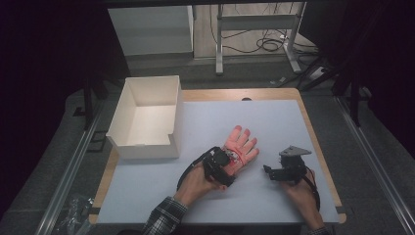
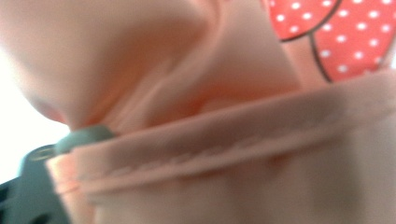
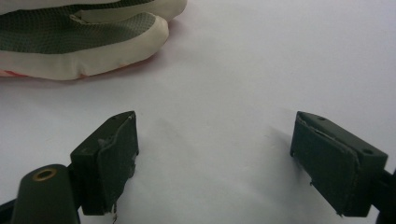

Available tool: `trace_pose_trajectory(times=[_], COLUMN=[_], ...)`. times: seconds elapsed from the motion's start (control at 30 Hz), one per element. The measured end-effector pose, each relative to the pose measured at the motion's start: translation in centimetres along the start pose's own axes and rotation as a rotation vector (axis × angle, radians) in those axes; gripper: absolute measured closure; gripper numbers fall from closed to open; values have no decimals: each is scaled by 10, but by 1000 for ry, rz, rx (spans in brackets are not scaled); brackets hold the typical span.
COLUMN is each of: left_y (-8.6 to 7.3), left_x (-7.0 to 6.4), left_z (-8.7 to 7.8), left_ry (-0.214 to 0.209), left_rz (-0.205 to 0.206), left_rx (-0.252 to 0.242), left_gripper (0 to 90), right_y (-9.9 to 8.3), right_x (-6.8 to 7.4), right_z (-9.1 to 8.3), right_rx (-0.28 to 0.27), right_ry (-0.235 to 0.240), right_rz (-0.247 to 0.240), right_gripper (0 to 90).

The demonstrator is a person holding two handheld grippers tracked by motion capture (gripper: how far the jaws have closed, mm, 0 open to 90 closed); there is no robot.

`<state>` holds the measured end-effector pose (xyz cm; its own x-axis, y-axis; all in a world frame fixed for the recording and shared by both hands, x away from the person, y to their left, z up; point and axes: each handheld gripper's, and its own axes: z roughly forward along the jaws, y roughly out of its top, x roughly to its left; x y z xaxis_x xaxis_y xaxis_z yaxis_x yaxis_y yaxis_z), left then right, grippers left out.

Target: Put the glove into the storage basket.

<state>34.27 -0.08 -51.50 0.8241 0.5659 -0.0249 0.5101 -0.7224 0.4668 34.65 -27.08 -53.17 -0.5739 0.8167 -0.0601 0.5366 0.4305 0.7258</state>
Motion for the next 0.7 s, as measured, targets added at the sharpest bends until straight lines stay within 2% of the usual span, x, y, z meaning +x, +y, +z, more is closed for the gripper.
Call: trace_pose_trajectory(times=[0.13,0.23,0.47,0.7], left_y=[1,1,1,7], left_x=[0,1,7,13], left_z=[-4,-6,-11,-21], left_ry=[-9,-17,-50,-36], left_rz=[28,26,1,-25], left_rx=[6,-3,-19,-35], left_gripper=[364,401,418,416], right_y=[0,0,0,0], right_x=[0,0,0,0], right_z=[0,0,0,0], right_rx=[0,0,0,0], right_ry=[0,0,0,1], right_rz=[0,0,0,0], right_gripper=[154,155,155,155])
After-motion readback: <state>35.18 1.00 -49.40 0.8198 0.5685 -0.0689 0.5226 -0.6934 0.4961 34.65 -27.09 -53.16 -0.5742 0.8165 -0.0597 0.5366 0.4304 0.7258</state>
